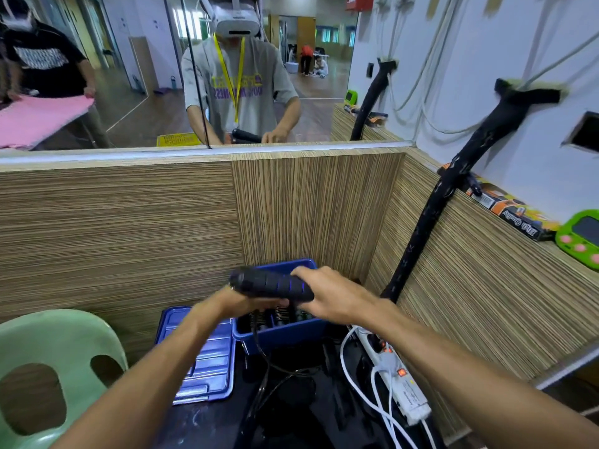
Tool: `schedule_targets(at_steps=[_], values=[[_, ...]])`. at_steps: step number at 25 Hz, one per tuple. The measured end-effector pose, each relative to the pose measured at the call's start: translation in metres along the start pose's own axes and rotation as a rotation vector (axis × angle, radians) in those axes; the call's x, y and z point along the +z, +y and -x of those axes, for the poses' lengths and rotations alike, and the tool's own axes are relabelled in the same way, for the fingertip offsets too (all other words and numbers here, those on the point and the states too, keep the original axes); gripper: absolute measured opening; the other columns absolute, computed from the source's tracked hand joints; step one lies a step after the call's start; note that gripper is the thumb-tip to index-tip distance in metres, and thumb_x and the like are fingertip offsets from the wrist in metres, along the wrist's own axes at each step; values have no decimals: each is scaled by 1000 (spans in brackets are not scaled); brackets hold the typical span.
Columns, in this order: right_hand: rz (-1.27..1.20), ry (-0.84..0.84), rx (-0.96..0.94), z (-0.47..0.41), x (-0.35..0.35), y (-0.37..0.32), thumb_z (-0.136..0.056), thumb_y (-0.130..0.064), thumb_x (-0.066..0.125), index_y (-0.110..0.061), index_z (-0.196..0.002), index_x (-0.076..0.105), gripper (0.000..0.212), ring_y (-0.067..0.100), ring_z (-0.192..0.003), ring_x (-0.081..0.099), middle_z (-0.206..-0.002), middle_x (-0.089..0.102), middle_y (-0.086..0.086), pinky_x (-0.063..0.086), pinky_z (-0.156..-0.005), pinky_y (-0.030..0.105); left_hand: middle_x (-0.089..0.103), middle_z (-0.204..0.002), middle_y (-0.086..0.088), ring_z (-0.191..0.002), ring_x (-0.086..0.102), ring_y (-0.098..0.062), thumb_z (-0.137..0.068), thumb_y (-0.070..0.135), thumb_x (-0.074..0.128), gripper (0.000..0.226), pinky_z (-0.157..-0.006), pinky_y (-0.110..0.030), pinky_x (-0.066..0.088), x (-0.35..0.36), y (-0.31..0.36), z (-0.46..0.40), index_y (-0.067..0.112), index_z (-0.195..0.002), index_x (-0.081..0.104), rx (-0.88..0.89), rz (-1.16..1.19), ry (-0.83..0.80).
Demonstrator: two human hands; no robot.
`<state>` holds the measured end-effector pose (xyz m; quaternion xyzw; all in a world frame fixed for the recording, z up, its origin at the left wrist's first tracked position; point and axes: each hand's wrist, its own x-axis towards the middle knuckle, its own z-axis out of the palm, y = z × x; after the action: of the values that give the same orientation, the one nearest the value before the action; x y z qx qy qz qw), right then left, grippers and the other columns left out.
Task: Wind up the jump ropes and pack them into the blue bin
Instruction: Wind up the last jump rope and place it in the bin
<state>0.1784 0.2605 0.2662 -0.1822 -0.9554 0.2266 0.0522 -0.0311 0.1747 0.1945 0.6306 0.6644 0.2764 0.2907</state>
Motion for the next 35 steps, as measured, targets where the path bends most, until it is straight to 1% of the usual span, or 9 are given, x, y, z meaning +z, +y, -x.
schedule_targets(at_steps=[2,5,7,10,14,21,27,31,35], values=[[83,-25,-60,9,13,0,-88,-25,64,-20,-125,44,42,31,-88,61,-98,65,9,45,-72,37,59,-54,21,-53,50,9,-78,15,70,22,-62,-24,41,-23,-1,-9,27,-64,59,-108,-98,-103],[111,-84,-13,17,29,3,-88,-25,65,-21,-139,25,65,37,-88,60,-96,62,14,50,-73,44,52,-50,12,-46,44,0,-73,40,80,34,-50,-21,34,-45,25,-15,21,-58,57,-251,-379,-136],[201,-113,59,15,40,5,-87,-20,65,-16,-143,19,72,41,-93,61,-97,62,19,49,-71,45,54,-59,8,-57,52,-8,-65,53,81,39,-51,-24,37,-44,63,-19,22,-63,57,-219,-619,-87],[256,-123,236,5,47,8,-88,-12,61,-4,-144,24,67,44,-106,60,-113,61,25,46,-77,46,65,-91,-5,-90,64,-27,-78,40,70,24,-71,-32,48,-19,129,-19,18,-88,66,-138,-861,34],[-6,79,499,-12,18,33,-90,-17,53,-5,-117,48,30,43,-109,59,-115,61,23,48,-80,43,63,-112,-17,-104,60,-39,-99,29,43,27,-80,-44,47,33,164,-7,7,-111,55,-170,-622,210],[-103,289,469,-23,-21,41,-82,-10,65,-16,-90,57,13,27,-74,60,-80,61,4,46,-62,33,49,-49,7,-47,43,-7,-104,40,29,54,-57,-30,33,72,124,14,14,-62,52,-275,351,505],[-171,238,264,-20,-17,27,-78,-12,70,-22,-90,59,20,19,-68,59,-73,62,-3,44,-59,31,44,-50,2,-49,40,-15,-104,36,27,54,-56,-33,31,82,89,-1,13,-57,39,-322,337,523],[-224,141,129,-11,-22,14,-75,-11,74,-21,-95,62,26,11,-67,59,-75,63,-6,44,-59,23,57,-66,-11,-69,57,-40,-102,29,37,39,-60,-37,31,73,64,-17,11,-72,53,-338,67,531],[-259,52,33,2,-21,1,-73,-6,73,-25,-103,56,39,8,-69,60,-80,65,-5,49,-64,26,53,-72,-2,-65,50,-14,-83,28,57,16,-62,-34,40,61,67,-23,13,-78,56,-177,287,568]])
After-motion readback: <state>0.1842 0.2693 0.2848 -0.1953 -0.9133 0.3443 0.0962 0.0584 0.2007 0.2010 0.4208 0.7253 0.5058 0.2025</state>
